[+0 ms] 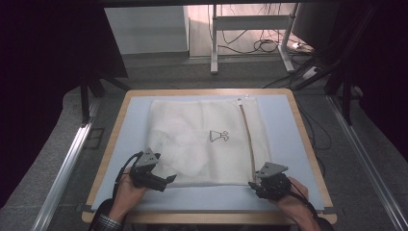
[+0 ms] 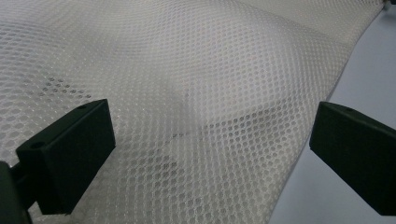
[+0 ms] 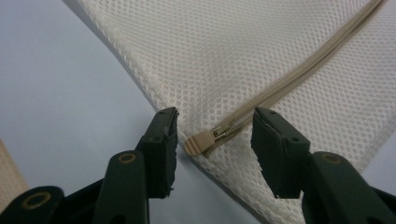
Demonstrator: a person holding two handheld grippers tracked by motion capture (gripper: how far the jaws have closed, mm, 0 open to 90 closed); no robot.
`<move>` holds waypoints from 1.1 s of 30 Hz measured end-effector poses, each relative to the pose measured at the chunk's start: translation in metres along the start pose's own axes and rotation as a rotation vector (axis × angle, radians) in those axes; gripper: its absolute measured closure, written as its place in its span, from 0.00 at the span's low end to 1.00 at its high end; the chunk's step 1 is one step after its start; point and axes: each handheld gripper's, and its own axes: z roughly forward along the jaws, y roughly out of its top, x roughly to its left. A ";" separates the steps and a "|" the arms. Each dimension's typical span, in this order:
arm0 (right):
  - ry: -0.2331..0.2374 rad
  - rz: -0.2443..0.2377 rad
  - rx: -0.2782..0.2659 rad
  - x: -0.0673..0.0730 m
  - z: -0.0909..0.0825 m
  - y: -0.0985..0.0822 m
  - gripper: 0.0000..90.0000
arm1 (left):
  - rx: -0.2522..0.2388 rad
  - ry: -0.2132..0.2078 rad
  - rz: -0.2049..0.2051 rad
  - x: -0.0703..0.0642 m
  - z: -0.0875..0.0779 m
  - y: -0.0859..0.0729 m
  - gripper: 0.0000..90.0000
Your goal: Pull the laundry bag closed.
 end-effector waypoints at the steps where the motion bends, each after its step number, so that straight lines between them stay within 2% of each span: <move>1: 0.000 -0.004 0.003 0.000 0.000 0.000 0.60 | 0.000 0.001 0.000 0.000 0.000 0.000 0.00; 7: -0.003 -0.034 0.020 0.001 0.000 0.000 0.71 | 0.004 0.003 0.001 0.000 0.000 0.000 0.00; 11: -0.030 -0.078 -0.006 0.004 -0.007 0.002 0.78 | 0.008 0.004 0.001 0.001 0.000 0.000 0.00; 15: -0.047 -0.076 -0.007 0.003 -0.008 0.002 0.84 | 0.014 0.008 0.002 0.000 0.001 -0.001 0.00; 19: -0.041 -0.070 -0.013 0.000 -0.008 0.002 0.86 | 0.018 0.006 -0.008 0.000 0.001 0.000 0.00; 20: -0.043 -0.071 -0.010 0.000 -0.006 0.002 0.88 | 0.032 0.002 -0.030 0.001 0.002 0.000 0.00; 21: -0.043 -0.071 -0.010 0.000 -0.006 0.002 0.88 | 0.032 0.002 -0.030 0.001 0.002 0.000 0.01; 22: -0.044 -0.080 -0.004 -0.001 -0.005 0.003 0.90 | 0.033 -0.003 -0.048 0.001 0.002 0.001 0.01; 27: -0.041 -0.077 0.004 -0.001 -0.002 0.004 0.93 | 0.027 -0.009 -0.069 0.001 0.002 0.002 0.02; 33: -0.024 -0.030 -0.007 -0.007 -0.001 0.002 0.95 | 0.013 -0.016 -0.082 0.001 0.004 0.005 0.03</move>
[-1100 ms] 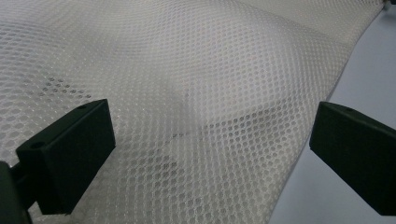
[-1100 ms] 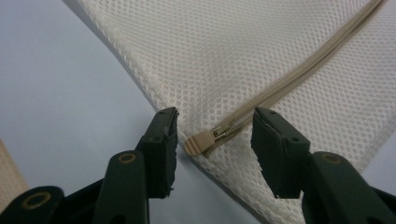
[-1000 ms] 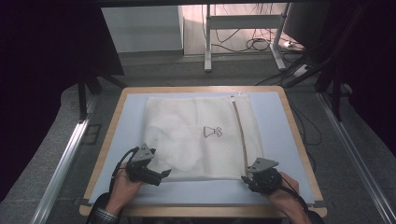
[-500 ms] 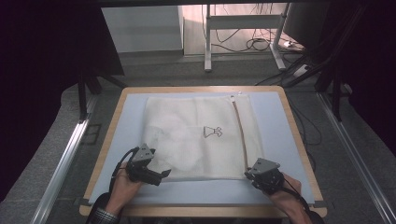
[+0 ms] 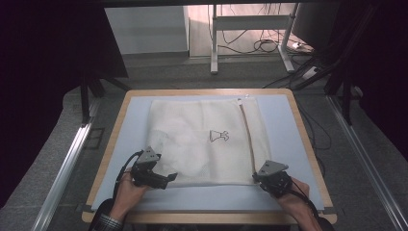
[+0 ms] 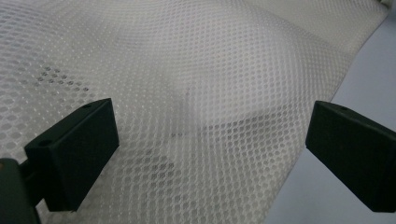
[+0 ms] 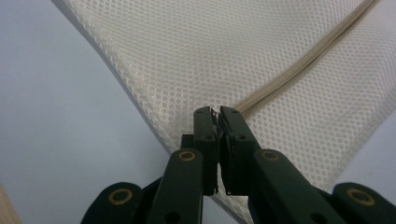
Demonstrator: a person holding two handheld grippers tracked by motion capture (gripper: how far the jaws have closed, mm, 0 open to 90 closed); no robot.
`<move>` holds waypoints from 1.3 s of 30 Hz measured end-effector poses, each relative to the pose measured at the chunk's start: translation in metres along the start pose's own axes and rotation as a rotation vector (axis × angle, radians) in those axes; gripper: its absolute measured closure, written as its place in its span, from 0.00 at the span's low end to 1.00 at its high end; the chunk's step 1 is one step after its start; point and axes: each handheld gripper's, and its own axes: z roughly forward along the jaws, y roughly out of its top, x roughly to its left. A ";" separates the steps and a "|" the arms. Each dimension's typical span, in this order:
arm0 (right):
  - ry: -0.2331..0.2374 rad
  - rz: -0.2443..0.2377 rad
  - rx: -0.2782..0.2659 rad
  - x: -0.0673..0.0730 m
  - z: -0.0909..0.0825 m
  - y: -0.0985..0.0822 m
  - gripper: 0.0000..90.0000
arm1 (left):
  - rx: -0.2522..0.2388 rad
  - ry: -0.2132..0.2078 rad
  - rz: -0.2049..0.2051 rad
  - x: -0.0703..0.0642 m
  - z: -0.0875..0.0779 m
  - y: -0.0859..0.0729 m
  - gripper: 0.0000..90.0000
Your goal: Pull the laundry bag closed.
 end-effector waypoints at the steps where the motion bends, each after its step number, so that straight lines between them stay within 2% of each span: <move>1: 0.002 0.007 -0.002 0.000 0.000 0.000 0.95 | -0.002 -0.003 0.002 0.000 0.001 0.001 0.03; 5: 0.014 0.034 -0.004 -0.002 0.000 -0.001 0.95 | 0.005 -0.016 0.018 -0.004 0.004 0.005 0.03; 12: 0.029 0.051 -0.003 -0.004 0.000 -0.002 0.94 | 0.015 -0.035 0.022 -0.011 0.007 0.016 0.07; 16: 0.034 0.055 -0.003 -0.005 0.000 -0.002 0.94 | 0.011 -0.038 0.032 -0.013 0.008 0.018 0.12; 24: 0.035 0.054 -0.001 -0.005 0.000 -0.002 0.94 | -0.023 -0.089 0.065 -0.019 0.011 0.026 0.24; 28: 0.041 0.064 -0.001 -0.006 0.001 -0.002 0.94 | -0.015 -0.096 0.082 -0.023 0.014 0.029 0.30; 36: 0.047 0.079 -0.002 -0.007 0.001 -0.002 0.94 | -0.012 -0.137 0.127 -0.036 0.026 0.040 0.39; 39: 0.053 0.080 -0.002 -0.007 0.002 -0.002 0.94 | -0.003 -0.147 0.128 -0.040 0.030 0.043 0.41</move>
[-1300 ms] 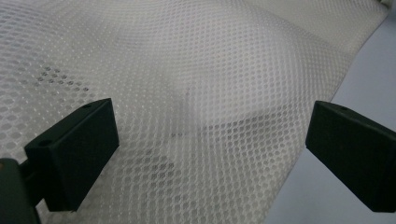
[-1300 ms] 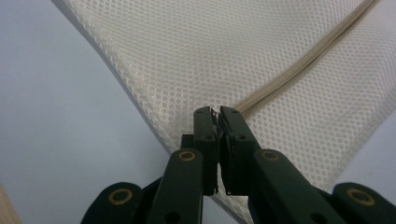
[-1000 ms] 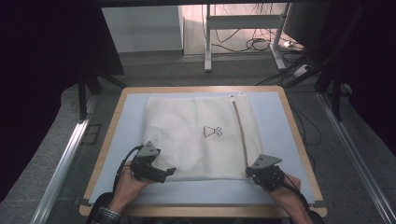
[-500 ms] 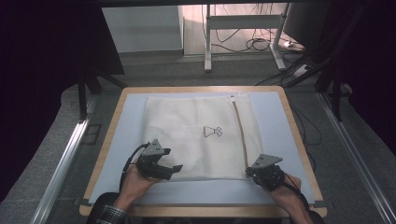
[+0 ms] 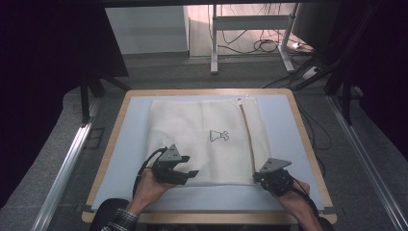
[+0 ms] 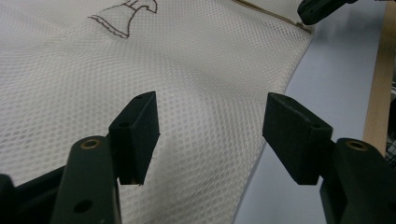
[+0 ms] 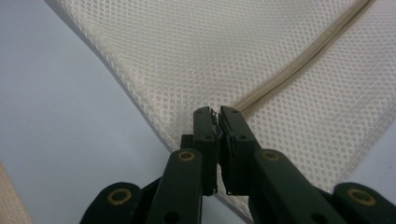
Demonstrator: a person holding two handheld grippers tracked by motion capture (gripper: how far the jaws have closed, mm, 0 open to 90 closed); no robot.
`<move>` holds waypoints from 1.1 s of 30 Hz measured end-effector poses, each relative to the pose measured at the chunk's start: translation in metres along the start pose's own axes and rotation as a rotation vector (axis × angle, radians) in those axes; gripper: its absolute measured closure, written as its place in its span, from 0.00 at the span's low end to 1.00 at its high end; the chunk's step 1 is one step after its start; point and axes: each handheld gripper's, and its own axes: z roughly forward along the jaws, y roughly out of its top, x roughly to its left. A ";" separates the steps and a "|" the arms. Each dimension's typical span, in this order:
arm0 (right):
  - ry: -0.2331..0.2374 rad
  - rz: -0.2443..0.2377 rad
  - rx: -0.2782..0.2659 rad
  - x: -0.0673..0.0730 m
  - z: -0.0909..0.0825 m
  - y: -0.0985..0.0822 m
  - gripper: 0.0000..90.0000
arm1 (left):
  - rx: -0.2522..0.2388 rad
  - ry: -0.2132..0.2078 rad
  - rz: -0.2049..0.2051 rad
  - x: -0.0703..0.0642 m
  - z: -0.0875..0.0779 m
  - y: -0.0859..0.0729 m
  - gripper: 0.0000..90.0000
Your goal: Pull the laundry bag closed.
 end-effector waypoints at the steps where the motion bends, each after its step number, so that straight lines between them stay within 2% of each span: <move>1: 0.000 0.000 0.000 0.000 0.000 0.000 0.94 | 0.000 0.000 0.000 0.000 0.000 0.000 0.42; 4: 0.004 -0.001 -0.001 0.000 0.000 0.000 0.94 | -0.009 -0.021 -0.004 -0.002 0.004 0.005 0.45; 13: -0.004 -0.008 0.009 0.001 0.001 0.000 0.91 | -0.013 -0.037 -0.004 -0.005 0.013 0.012 0.59; 21: -0.008 -0.017 0.012 0.001 0.001 0.000 0.92 | -0.006 -0.056 0.031 -0.011 0.025 0.020 0.63; 26: -0.014 -0.015 0.006 0.000 0.000 0.000 0.91 | -0.008 -0.066 0.069 -0.017 0.036 0.026 0.64; 33: -0.014 -0.028 0.015 0.000 0.000 0.000 0.92 | -0.010 -0.093 0.091 -0.024 0.050 0.033 0.67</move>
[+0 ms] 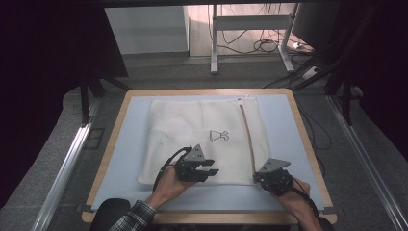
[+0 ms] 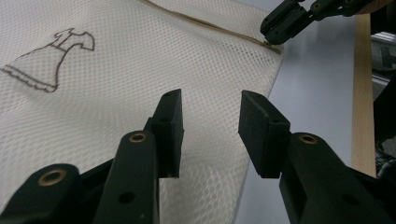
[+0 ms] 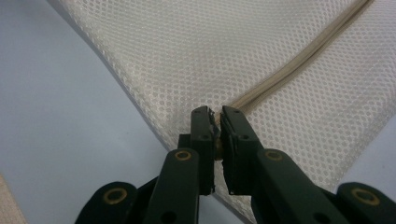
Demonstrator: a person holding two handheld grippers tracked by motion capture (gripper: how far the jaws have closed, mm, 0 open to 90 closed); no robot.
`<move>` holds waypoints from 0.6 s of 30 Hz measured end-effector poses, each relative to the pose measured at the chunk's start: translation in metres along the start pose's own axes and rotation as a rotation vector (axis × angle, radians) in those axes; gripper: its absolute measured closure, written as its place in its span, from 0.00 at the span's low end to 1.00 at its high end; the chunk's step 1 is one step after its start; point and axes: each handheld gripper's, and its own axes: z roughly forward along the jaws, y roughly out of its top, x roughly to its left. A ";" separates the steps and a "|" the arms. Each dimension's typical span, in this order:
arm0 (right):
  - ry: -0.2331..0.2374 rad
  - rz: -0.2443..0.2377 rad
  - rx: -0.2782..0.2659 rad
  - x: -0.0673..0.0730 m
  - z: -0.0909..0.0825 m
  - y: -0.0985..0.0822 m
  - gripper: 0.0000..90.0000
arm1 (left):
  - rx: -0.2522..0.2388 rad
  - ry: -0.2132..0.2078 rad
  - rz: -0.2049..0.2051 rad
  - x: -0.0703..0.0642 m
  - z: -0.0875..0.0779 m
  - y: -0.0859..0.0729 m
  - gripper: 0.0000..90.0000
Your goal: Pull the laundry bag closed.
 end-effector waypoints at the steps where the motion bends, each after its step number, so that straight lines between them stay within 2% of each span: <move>1: 0.002 0.006 0.000 0.000 0.000 0.000 0.92 | 0.008 -0.004 0.013 0.000 0.001 0.001 0.68; 6: 0.008 0.006 0.003 -0.001 0.000 0.000 0.92 | 0.003 -0.029 0.017 -0.003 0.010 0.006 0.70; 7: 0.006 0.009 0.002 -0.001 0.000 0.000 0.93 | 0.012 -0.033 0.033 -0.005 0.014 0.008 0.71; 11: 0.011 0.020 0.003 -0.001 0.000 0.000 0.93 | 0.019 -0.045 0.055 -0.009 0.023 0.012 0.73; 18: 0.014 0.028 0.002 -0.002 0.000 -0.001 0.92 | 0.025 -0.063 0.075 -0.011 0.038 0.017 0.82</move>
